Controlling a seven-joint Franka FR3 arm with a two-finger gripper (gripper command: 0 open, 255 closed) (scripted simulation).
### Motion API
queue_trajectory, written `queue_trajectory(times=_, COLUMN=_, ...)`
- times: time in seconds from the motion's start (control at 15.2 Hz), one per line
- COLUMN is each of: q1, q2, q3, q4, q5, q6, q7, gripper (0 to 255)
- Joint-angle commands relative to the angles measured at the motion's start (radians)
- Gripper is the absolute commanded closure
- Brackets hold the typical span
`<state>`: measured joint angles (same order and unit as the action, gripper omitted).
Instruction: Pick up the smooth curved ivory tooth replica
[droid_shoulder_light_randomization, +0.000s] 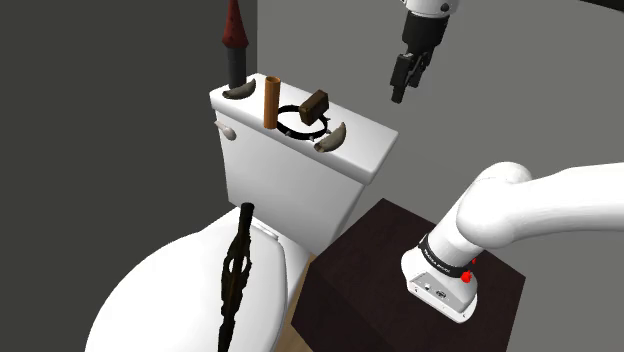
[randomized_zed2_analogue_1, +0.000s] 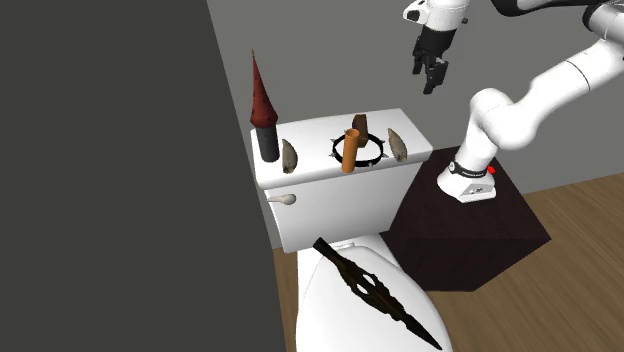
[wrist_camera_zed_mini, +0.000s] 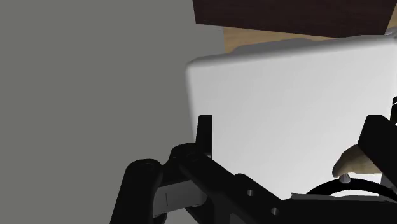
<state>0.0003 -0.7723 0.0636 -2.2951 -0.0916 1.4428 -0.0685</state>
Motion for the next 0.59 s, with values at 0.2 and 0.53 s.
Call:
queue_trajectory(times=0.2, q1=-0.021, q2=0.055, q3=0.079, q4=0.022, q5=0.063, q6=0.026, q7=0.170, gripper=0)
queue_trajectory(times=0.53, q1=-0.063, q2=0.183, q3=0.204, q4=0.094, q5=0.141, q6=0.078, q7=0.449, gripper=0)
